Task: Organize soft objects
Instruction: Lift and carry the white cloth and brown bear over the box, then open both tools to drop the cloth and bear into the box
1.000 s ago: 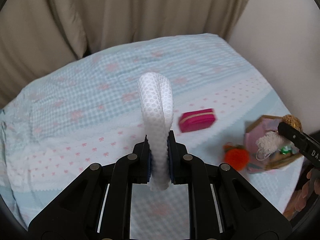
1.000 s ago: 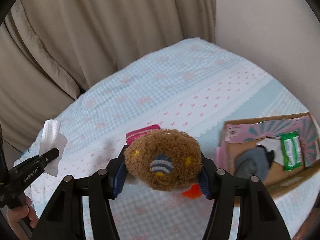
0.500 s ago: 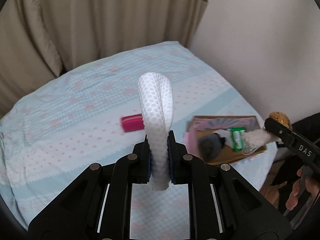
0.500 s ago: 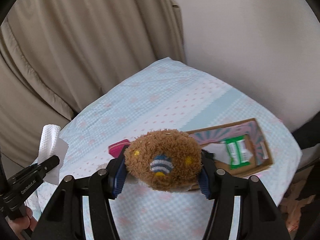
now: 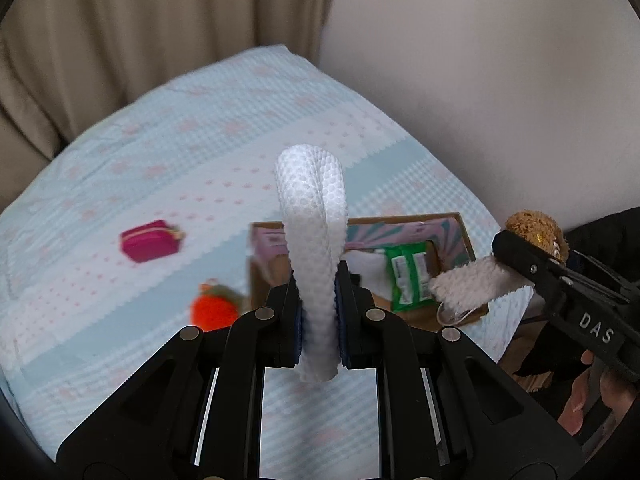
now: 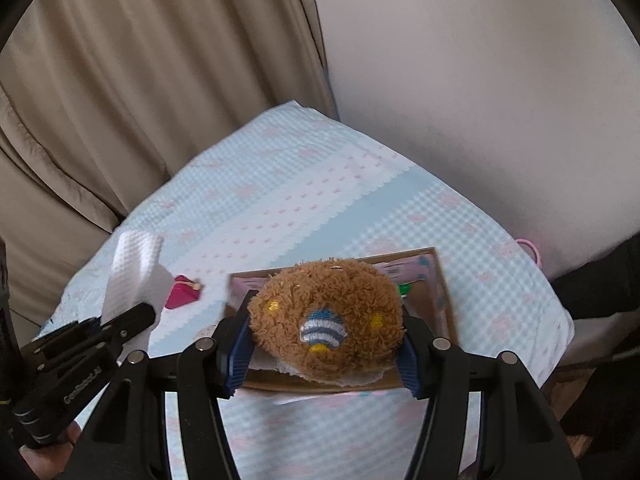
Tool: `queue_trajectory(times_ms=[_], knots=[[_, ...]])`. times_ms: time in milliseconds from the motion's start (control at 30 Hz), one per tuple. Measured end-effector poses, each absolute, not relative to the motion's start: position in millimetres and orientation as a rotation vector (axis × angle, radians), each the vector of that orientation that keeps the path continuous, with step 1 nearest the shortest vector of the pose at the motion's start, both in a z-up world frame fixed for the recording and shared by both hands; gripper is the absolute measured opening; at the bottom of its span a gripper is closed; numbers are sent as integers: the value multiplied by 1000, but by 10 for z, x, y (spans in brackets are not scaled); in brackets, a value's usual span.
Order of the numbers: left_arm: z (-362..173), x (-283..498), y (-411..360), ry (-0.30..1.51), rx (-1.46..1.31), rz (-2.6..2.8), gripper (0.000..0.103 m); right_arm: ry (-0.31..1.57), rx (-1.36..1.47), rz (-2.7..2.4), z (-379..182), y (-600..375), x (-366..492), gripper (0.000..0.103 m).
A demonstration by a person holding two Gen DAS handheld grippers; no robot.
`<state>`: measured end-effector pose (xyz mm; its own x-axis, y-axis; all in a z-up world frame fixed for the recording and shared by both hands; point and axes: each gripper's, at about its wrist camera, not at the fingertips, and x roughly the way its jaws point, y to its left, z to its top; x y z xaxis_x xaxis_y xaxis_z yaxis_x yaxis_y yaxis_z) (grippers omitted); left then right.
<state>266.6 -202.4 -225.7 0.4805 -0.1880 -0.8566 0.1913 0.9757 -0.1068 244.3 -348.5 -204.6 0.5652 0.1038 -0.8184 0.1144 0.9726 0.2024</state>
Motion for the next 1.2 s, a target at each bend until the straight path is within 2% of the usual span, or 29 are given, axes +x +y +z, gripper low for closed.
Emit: queue_trajectory(times_ms=[433,700,733,767,800,833,867,900,1200], knots=[[-3418,3176,-2691,1288,62,-199,11,1207,356,-10,-3116,-4295,3154,56],[-3701,3264,-2768,1367,107,-144,12,1304,419,3,-3484,-4291,3347,58],[-3703,3278,-2764,1368,114,-134,19,1312,426,4,-3505,-4281,3364,58],[-3698,3286,-2765,1372,115,-127,28,1320,444,9,-3528,-4271,3373,63],[-3695,3286,-2771,1377,114,-122,66,1320,464,17,-3545,-4267,3388,66],[-3692,3295,-2773,1380,113,-118,103,1321,479,23,-3569,-4268,3402,80],[-3686,3286,-2762,1372,110,-114,102,1327,484,25,-3592,-4261,3421,99],[-3690,3283,-2748,1372,109,-111,103,1334,483,29,-3606,-4245,3429,103],[-3727,3250,-2773,1403,123,-123,103,1316,447,57,-3635,-4267,3361,103]])
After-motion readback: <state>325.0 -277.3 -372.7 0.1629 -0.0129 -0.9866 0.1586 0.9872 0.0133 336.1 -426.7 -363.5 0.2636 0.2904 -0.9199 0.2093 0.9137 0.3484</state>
